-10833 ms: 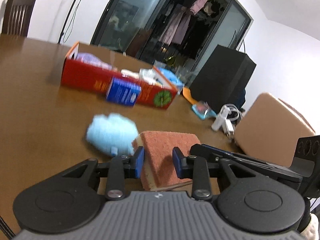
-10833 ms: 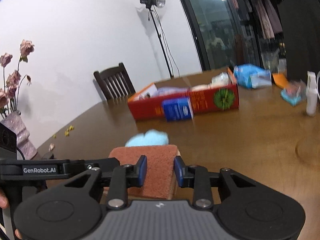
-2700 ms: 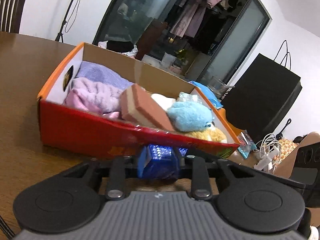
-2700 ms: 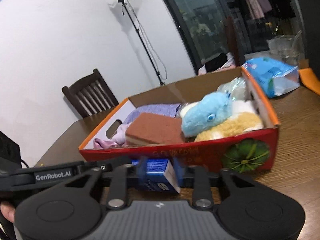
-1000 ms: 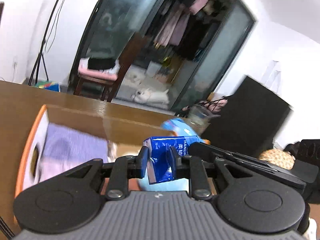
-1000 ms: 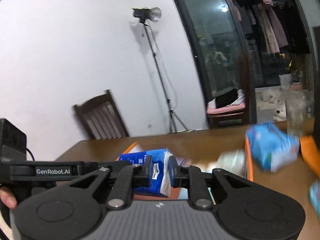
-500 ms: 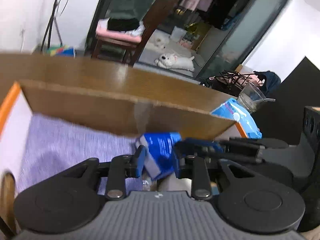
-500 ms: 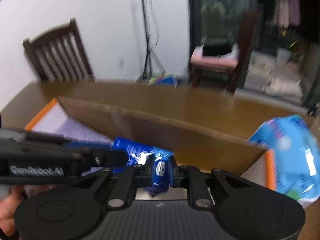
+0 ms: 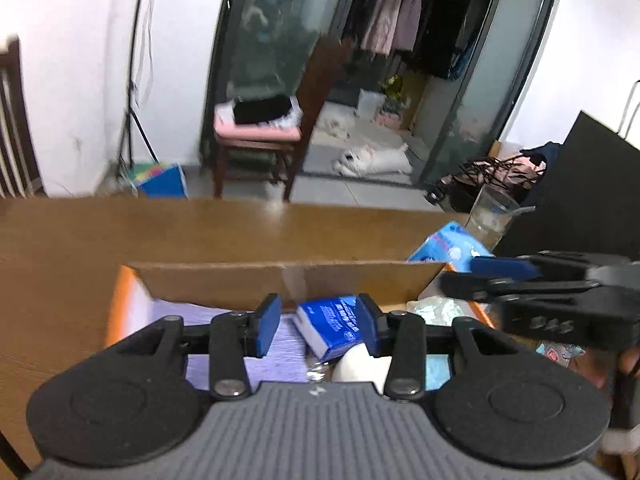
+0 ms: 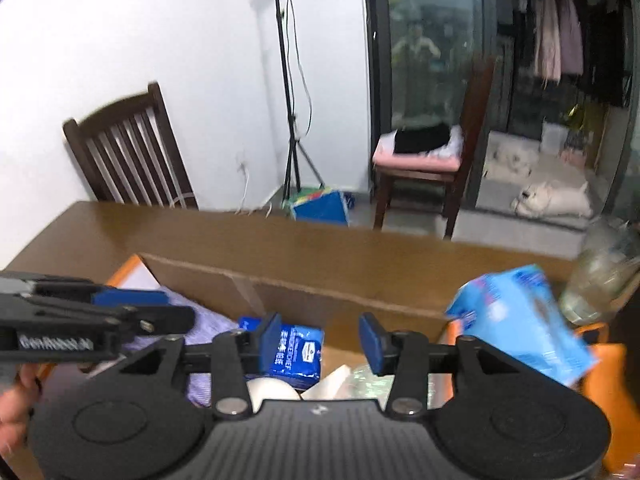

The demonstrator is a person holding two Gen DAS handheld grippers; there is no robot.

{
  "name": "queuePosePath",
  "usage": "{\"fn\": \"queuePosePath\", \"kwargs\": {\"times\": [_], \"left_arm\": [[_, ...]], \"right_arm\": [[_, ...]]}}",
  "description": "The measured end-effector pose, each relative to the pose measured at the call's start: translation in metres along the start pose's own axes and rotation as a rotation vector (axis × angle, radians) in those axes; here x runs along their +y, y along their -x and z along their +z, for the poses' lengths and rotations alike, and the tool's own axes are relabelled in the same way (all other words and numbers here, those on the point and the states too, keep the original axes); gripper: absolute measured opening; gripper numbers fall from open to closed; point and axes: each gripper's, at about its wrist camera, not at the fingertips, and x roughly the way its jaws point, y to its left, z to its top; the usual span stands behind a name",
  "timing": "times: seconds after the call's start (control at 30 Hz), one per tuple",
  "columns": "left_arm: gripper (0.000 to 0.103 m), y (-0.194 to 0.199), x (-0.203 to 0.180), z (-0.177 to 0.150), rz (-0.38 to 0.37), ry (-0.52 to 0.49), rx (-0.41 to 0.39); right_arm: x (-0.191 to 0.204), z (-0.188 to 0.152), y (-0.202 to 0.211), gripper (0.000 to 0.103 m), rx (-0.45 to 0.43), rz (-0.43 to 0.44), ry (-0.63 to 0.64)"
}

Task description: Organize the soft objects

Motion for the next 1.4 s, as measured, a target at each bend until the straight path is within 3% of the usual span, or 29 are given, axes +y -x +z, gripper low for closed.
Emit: {"fn": "queuePosePath", "kwargs": {"times": [0.13, 0.27, 0.33, 0.37, 0.43, 0.5, 0.7, 1.1, 1.4], "left_arm": [[0.055, 0.052, -0.011, -0.012, 0.109, -0.050, -0.041], [0.066, 0.101, -0.022, -0.048, 0.212, -0.091, -0.128], [0.076, 0.121, -0.027, -0.071, 0.244, -0.106, -0.196], [0.083, 0.132, -0.030, -0.087, 0.257, -0.115, -0.254], [0.089, 0.145, -0.033, -0.113, 0.281, -0.136, -0.364], [0.089, 0.154, -0.036, -0.137, 0.302, -0.156, -0.414], [0.089, 0.167, -0.039, -0.173, 0.285, -0.125, -0.420], [0.094, 0.213, -0.040, -0.230, 0.279, -0.086, -0.426], [0.103, 0.294, -0.066, -0.327, 0.294, -0.083, -0.477]], "right_arm": [[0.006, -0.003, 0.055, 0.055, -0.035, -0.019, 0.026], [0.013, -0.033, 0.103, 0.056, -0.094, -0.048, 0.042], [0.019, -0.058, 0.123, 0.061, -0.157, -0.067, 0.044], [0.022, -0.074, 0.133, 0.069, -0.208, -0.076, 0.040], [0.031, -0.106, 0.152, 0.082, -0.311, -0.103, 0.042], [0.041, -0.134, 0.163, 0.086, -0.401, -0.123, 0.056], [0.063, -0.189, 0.177, 0.090, -0.478, -0.112, -0.002], [0.085, -0.225, 0.212, 0.090, -0.487, -0.108, -0.021], [0.117, -0.303, 0.280, 0.091, -0.493, -0.106, -0.041]]}}
